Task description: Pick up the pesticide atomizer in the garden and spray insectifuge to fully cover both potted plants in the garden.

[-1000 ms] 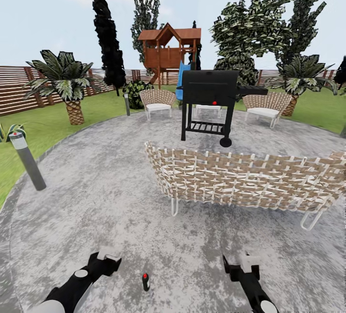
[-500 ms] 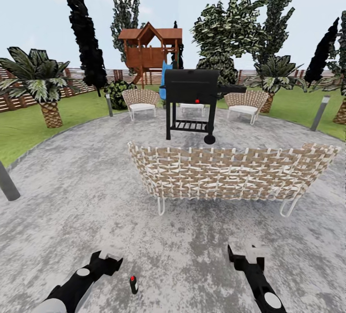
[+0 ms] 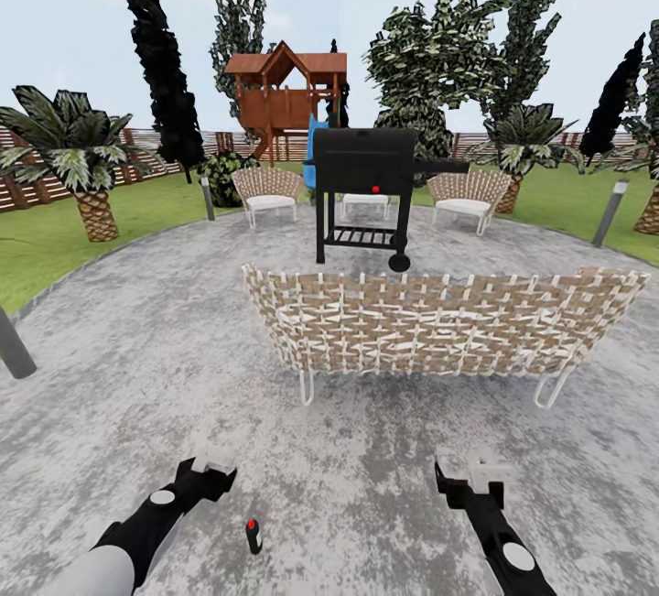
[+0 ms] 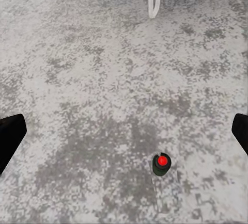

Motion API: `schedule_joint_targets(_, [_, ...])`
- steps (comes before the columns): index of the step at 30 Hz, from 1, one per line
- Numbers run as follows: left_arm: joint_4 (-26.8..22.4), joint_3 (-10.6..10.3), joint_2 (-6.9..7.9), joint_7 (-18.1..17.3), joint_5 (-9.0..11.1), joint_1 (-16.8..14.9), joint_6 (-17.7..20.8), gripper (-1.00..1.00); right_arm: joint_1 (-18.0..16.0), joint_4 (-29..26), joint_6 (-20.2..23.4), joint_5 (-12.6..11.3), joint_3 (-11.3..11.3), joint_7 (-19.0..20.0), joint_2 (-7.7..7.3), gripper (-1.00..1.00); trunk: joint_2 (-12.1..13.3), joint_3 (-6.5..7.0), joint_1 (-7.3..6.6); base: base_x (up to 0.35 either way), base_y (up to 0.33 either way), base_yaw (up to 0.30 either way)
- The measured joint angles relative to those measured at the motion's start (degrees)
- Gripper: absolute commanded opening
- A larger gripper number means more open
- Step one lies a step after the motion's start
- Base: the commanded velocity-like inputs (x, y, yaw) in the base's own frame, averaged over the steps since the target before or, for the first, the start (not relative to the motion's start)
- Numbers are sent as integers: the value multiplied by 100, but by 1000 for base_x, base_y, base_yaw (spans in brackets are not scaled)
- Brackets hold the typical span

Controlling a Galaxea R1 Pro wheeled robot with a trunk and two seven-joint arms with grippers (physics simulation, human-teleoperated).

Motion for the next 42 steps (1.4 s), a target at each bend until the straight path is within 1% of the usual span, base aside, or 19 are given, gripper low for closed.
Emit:
schedule_joint_targets(3, [6,3,4,3,10,17,-8,100,0,-8,95,1,2,7,-7,100,-120,-54,66,0,0,0])
schedule_joint_targets(9, [14,3,-1,4,17,33,-11,100,0,-5,121,3,2,2,-66,100,-361,-162,198,0,0,0])
schedule_joint_targets(25, [8,7,-3,12,20,29,-11,100,2,-6,116,4,4,2,-74,100,-1003,-449,549,0,0,0])
schedule_joint_targets(31, [15,-8,-1,11,138,37,-31,100,0,3,115,4,18,9,-71,100,-1243,-557,681,0,0,0])
schedule_joint_targets(40, [38,-21,-1,11,164,43,-67,100,1,-11,111,4,9,2,-73,100,-1604,-718,879,0,0,0])
schedule_joint_targets(42, [6,-12,-5,12,168,39,-66,100,0,-102,130,-1,-5,2,-142,100,-1685,-754,923,0,0,0])
